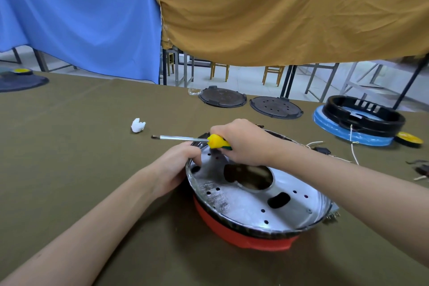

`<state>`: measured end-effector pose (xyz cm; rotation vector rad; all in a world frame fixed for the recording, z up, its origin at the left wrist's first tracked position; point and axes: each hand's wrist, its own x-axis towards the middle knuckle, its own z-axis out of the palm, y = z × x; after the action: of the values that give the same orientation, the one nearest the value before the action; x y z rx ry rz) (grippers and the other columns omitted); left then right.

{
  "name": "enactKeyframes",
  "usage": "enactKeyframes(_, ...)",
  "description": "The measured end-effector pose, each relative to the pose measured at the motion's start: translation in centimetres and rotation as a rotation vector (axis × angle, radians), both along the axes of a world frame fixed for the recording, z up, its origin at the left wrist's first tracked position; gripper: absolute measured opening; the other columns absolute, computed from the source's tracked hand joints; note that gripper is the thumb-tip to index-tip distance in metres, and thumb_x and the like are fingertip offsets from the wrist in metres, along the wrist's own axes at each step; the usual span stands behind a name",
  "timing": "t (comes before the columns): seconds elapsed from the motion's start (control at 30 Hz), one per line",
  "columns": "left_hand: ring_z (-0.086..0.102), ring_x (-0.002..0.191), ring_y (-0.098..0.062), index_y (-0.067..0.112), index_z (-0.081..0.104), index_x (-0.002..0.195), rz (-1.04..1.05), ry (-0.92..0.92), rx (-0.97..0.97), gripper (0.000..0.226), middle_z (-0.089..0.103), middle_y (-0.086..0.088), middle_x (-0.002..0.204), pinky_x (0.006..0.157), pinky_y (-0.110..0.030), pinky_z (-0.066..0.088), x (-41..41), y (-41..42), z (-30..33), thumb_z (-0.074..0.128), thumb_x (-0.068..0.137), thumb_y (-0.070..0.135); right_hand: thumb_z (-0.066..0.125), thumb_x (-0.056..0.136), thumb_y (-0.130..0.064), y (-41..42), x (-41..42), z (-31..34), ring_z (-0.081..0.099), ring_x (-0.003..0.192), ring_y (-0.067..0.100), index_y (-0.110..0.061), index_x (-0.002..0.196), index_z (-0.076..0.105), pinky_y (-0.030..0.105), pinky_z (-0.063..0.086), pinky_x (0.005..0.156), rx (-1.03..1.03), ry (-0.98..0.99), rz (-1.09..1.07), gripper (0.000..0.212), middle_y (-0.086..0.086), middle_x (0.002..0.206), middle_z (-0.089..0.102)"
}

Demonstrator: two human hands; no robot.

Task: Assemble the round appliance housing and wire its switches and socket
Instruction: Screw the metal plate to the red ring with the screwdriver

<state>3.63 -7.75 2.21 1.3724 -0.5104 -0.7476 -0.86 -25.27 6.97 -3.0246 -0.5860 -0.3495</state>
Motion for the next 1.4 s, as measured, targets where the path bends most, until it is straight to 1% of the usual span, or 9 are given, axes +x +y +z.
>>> enactKeyframes(0.13,0.067,0.061,-0.016,0.017,0.073,0.082,-0.024,0.013,-0.028,0.054,0.069,-0.006,0.073,0.05,-0.017,0.049,-0.1,0.1,0.1,0.031,0.072,-0.014,0.065,0.089,-0.015,-0.8,-0.1,-0.4,0.063,0.078,0.019,-0.019,0.083,0.057,0.029,0.044,0.064,0.184,0.024,-0.076,0.011,-0.003,0.082,0.072)
enactKeyframes(0.27,0.069,0.069,-0.019,0.014,0.071,0.092,-0.02,0.042,-0.034,0.053,0.071,-0.009,0.082,0.053,-0.02,0.051,-0.2,0.1,0.2,0.031,0.071,-0.013,0.072,0.086,-0.012,-1.1,0.0,-0.8,0.061,0.072,-0.013,-0.032,0.07,0.044,0.005,0.039,0.059,0.482,0.025,-0.163,0.038,-0.017,0.083,0.074)
enactKeyframes(0.57,0.06,0.059,-0.016,0.007,0.062,0.106,0.004,0.038,0.011,0.05,0.064,-0.008,0.076,0.048,-0.021,0.045,-0.2,0.1,0.3,0.031,0.071,-0.011,0.074,0.081,-0.012,0.6,1.6,0.3,0.068,0.081,0.017,-0.024,0.075,0.047,0.038,0.054,0.077,0.333,0.073,-0.193,0.031,-0.004,0.083,0.074)
enactKeyframes(0.8,0.056,0.064,-0.02,0.006,0.059,0.105,0.034,0.03,0.045,0.048,0.058,-0.011,0.077,0.053,-0.024,0.042,0.0,0.0,0.2,0.032,0.071,-0.011,0.079,0.077,-0.014,1.8,2.9,1.3,0.066,0.081,0.029,-0.018,0.071,0.042,0.038,0.054,0.07,0.191,0.148,-0.248,0.037,0.01,0.087,0.072)
enactKeyframes(0.9,0.058,0.071,-0.022,0.01,0.062,0.104,0.034,0.031,0.043,0.048,0.061,-0.013,0.083,0.061,-0.028,0.043,-0.1,0.1,0.1,0.033,0.072,-0.011,0.082,0.075,-0.012,1.5,3.0,1.7,0.064,0.063,0.016,-0.015,0.072,0.041,0.025,0.041,0.05,0.281,0.2,-0.284,0.041,0.006,0.08,0.073)
enactKeyframes(0.97,0.06,0.07,-0.02,0.01,0.062,0.104,0.031,0.027,0.034,0.048,0.063,-0.01,0.081,0.062,-0.028,0.044,0.0,0.0,0.1,0.032,0.073,-0.011,0.082,0.076,-0.01,1.0,2.8,1.6,0.063,0.052,0.009,-0.011,0.074,0.045,0.023,0.045,0.047,0.393,0.239,-0.299,0.037,0.005,0.073,0.074)
enactKeyframes(1.07,0.061,0.07,-0.019,0.011,0.064,0.104,0.021,0.023,0.032,0.051,0.065,-0.008,0.081,0.061,-0.026,0.045,0.2,-0.1,0.0,0.032,0.072,-0.011,0.079,0.081,-0.009,0.4,2.7,1.0,0.068,0.061,0.023,-0.007,0.077,0.052,0.035,0.061,0.064,0.566,0.277,-0.347,0.027,0.019,0.081,0.075)
enactKeyframes(1.17,0.061,0.067,-0.018,0.011,0.063,0.101,0.025,0.029,0.039,0.048,0.064,-0.008,0.079,0.059,-0.025,0.046,0.2,-0.1,0.0,0.032,0.073,-0.011,0.078,0.08,-0.005,0.4,3.0,0.7,0.066,0.062,0.028,-0.008,0.08,0.048,0.049,0.06,0.075,0.595,0.293,-0.411,0.03,0.025,0.087,0.073)
enactKeyframes(1.4,0.063,0.065,-0.019,0.011,0.063,0.094,0.021,0.036,0.035,0.044,0.066,-0.007,0.076,0.057,-0.024,0.048,0.2,-0.1,0.0,0.032,0.072,-0.011,0.081,0.079,-0.011,0.8,3.5,1.2,0.063,0.055,0.023,-0.005,0.078,0.057,0.04,0.061,0.077,0.522,0.34,-0.492,0.024,0.02,0.078,0.074)
